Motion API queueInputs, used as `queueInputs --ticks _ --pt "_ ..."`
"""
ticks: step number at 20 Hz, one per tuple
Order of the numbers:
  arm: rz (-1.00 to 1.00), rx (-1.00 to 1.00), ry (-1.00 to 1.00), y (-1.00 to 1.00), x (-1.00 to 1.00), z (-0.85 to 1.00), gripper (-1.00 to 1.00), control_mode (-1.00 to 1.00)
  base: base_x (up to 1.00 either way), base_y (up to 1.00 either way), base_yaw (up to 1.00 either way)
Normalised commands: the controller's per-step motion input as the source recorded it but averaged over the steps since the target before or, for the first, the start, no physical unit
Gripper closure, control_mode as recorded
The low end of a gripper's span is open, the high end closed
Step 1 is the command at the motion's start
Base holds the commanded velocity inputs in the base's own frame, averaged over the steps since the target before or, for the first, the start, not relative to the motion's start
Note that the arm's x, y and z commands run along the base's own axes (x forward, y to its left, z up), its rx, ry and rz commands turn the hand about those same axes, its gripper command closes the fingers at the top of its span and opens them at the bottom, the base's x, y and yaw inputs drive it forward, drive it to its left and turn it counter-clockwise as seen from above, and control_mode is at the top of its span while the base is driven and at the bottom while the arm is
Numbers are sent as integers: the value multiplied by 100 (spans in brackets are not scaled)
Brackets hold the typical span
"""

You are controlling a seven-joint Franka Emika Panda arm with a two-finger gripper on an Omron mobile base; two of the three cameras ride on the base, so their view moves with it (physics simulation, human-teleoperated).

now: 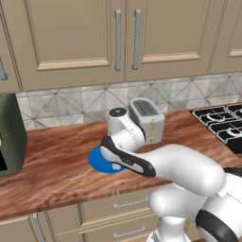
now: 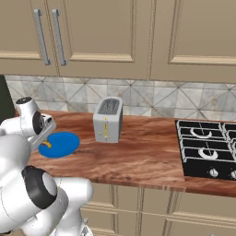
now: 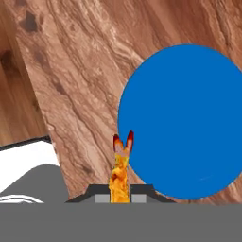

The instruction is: Pick up the knife from the drawer and place it on the cutting board. Then place the meat from the plate to the cutting board.

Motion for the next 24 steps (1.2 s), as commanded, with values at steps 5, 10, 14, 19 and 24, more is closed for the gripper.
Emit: queueInputs --ticks 5,10,14,19,24 --pt "-3 0 -3 -8 -44 37 100 -100 0 0 0" --pt "-4 0 -2 -13 -43 35 100 -100 0 0 0" --pt "-4 0 -2 -17 -44 36 100 -100 0 0 0" --pt "-4 0 -3 -20 -43 37 100 -100 0 0 0" --pt "-3 0 -3 -22 -33 38 100 -100 0 0 0"
